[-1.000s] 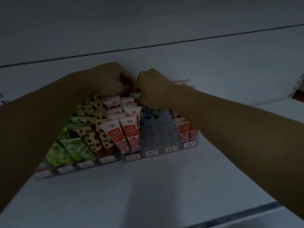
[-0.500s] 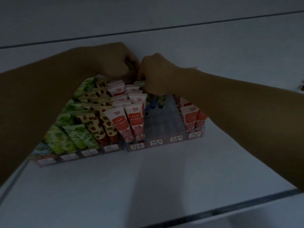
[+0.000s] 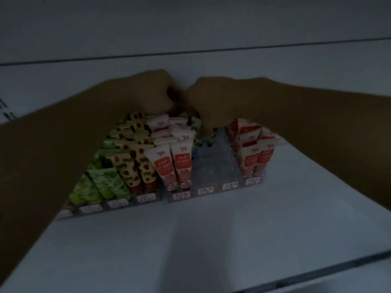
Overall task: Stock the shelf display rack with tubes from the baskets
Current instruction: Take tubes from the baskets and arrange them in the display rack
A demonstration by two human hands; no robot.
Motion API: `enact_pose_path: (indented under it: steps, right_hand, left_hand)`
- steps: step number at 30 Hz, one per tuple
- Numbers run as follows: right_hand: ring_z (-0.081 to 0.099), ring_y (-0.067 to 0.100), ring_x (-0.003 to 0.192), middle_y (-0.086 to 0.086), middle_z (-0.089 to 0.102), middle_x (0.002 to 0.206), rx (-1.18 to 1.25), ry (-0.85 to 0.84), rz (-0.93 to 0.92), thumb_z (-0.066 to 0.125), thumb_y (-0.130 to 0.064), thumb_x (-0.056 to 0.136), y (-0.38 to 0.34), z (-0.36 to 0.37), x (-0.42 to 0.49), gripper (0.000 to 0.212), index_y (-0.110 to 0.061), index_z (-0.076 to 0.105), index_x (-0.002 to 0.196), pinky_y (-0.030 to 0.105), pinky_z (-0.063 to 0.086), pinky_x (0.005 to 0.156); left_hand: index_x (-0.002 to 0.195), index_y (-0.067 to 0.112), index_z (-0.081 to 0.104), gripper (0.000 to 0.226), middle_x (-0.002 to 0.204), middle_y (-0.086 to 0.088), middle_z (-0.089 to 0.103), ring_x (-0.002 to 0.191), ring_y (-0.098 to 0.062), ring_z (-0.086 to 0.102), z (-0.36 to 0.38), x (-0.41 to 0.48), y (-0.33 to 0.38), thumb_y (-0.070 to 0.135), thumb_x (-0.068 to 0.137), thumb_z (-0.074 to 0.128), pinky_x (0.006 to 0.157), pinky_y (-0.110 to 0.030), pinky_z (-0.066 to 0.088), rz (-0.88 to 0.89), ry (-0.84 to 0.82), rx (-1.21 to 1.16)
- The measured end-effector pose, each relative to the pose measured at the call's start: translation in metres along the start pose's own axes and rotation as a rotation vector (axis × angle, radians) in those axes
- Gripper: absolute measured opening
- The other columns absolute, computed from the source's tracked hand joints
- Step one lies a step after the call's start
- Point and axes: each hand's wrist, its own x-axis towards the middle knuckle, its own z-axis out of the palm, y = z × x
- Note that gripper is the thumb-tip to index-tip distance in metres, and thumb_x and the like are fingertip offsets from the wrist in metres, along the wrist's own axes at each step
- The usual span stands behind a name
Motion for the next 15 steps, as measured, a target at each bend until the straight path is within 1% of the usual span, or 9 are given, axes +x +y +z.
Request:
enact_pose_path:
  steps: [2, 3, 5, 6, 8, 9, 10, 12, 15]
  right_hand:
    - [0.038, 0.012, 0.058, 0.007, 0.059, 0.094, 0.018, 0.001, 0.013, 0.068, -0.026, 0.084, 0.004, 0.002, -0.007, 0.03, -0.009, 0.062, 0.108, 0.019, 0.026, 0.047]
    - [0.043, 0.015, 0.066, 0.007, 0.059, 0.091, 0.03, 0.032, -0.001, 0.068, -0.027, 0.084, 0.005, 0.006, -0.009, 0.026, -0.008, 0.062, 0.1, 0.019, 0.025, 0.047]
    - [0.045, 0.018, 0.075, 0.001, 0.048, 0.073, 0.065, 0.087, 0.013, 0.071, -0.028, 0.082, 0.005, 0.01, -0.01, 0.024, -0.011, 0.054, 0.077, 0.021, 0.023, 0.047]
    - [0.045, 0.019, 0.075, -0.002, 0.042, 0.068, 0.074, 0.129, 0.018, 0.07, -0.026, 0.082, 0.004, 0.01, -0.009, 0.025, -0.011, 0.051, 0.075, 0.022, 0.023, 0.047]
    - [0.045, 0.019, 0.072, -0.004, 0.042, 0.07, 0.053, 0.211, 0.009, 0.065, -0.019, 0.084, 0.005, 0.011, -0.005, 0.016, -0.009, 0.053, 0.08, 0.02, 0.023, 0.047]
    - [0.045, 0.019, 0.072, -0.003, 0.046, 0.074, 0.036, 0.224, 0.005, 0.064, -0.019, 0.084, 0.006, 0.012, -0.004, 0.016, -0.009, 0.053, 0.079, 0.021, 0.025, 0.048]
    - [0.045, 0.018, 0.072, -0.001, 0.051, 0.077, 0.034, 0.236, -0.003, 0.065, -0.02, 0.084, 0.005, 0.013, -0.004, 0.017, -0.008, 0.054, 0.079, 0.022, 0.026, 0.048]
    - [0.046, 0.02, 0.074, 0.003, 0.055, 0.082, 0.024, 0.249, 0.001, 0.067, -0.022, 0.084, 0.006, 0.016, -0.005, 0.018, -0.006, 0.06, 0.089, 0.023, 0.024, 0.048]
    - [0.058, 0.024, 0.084, 0.009, 0.06, 0.091, 0.011, 0.275, 0.019, 0.064, -0.023, 0.086, 0.008, 0.015, -0.01, 0.02, -0.009, 0.063, 0.099, 0.026, 0.031, 0.054]
  left_hand:
    - [0.086, 0.036, 0.062, 0.006, 0.079, 0.017, 0.057, 0.072, -0.001, 0.052, 0.002, 0.005, 0.0, 0.034, 0.091, 0.061, 0.07, -0.021, 0.039, 0.011, 0.006, -0.025]
    - [0.083, 0.038, 0.061, 0.009, 0.077, 0.02, 0.055, 0.07, 0.002, 0.05, 0.003, 0.005, -0.001, 0.033, 0.092, 0.061, 0.066, -0.019, 0.037, 0.017, 0.008, -0.022]
    - [0.08, 0.041, 0.059, 0.014, 0.075, 0.024, 0.054, 0.068, 0.004, 0.05, 0.005, 0.004, -0.002, 0.033, 0.092, 0.061, 0.061, -0.014, 0.035, 0.025, 0.022, -0.042]
    - [0.078, 0.041, 0.059, 0.017, 0.073, 0.024, 0.054, 0.066, 0.004, 0.05, 0.006, 0.005, -0.003, 0.033, 0.092, 0.06, 0.058, -0.011, 0.035, 0.018, 0.041, -0.045]
    - [0.072, 0.038, 0.059, 0.022, 0.069, 0.02, 0.054, 0.061, 0.002, 0.05, 0.007, 0.008, -0.007, 0.032, 0.093, 0.059, 0.052, -0.009, 0.033, 0.029, 0.054, -0.021]
    - [0.076, 0.034, 0.062, 0.018, 0.071, 0.017, 0.056, 0.063, 0.001, 0.051, 0.007, 0.009, -0.009, 0.032, 0.093, 0.059, 0.053, -0.01, 0.034, 0.033, 0.057, -0.009]
    - [0.083, 0.029, 0.066, 0.013, 0.076, 0.013, 0.06, 0.069, -0.003, 0.055, 0.008, 0.01, -0.009, 0.032, 0.093, 0.059, 0.057, -0.013, 0.037, 0.032, 0.062, -0.005]
    - [0.098, 0.021, 0.071, 0.017, 0.091, 0.004, 0.066, 0.081, -0.012, 0.06, 0.009, 0.011, -0.009, 0.033, 0.093, 0.059, 0.066, -0.021, 0.042, 0.031, 0.08, 0.016]
    - [0.107, 0.022, 0.07, 0.021, 0.101, 0.003, 0.067, 0.084, -0.011, 0.059, 0.008, 0.006, -0.005, 0.032, 0.093, 0.059, 0.073, -0.024, 0.039, 0.021, 0.065, 0.027]
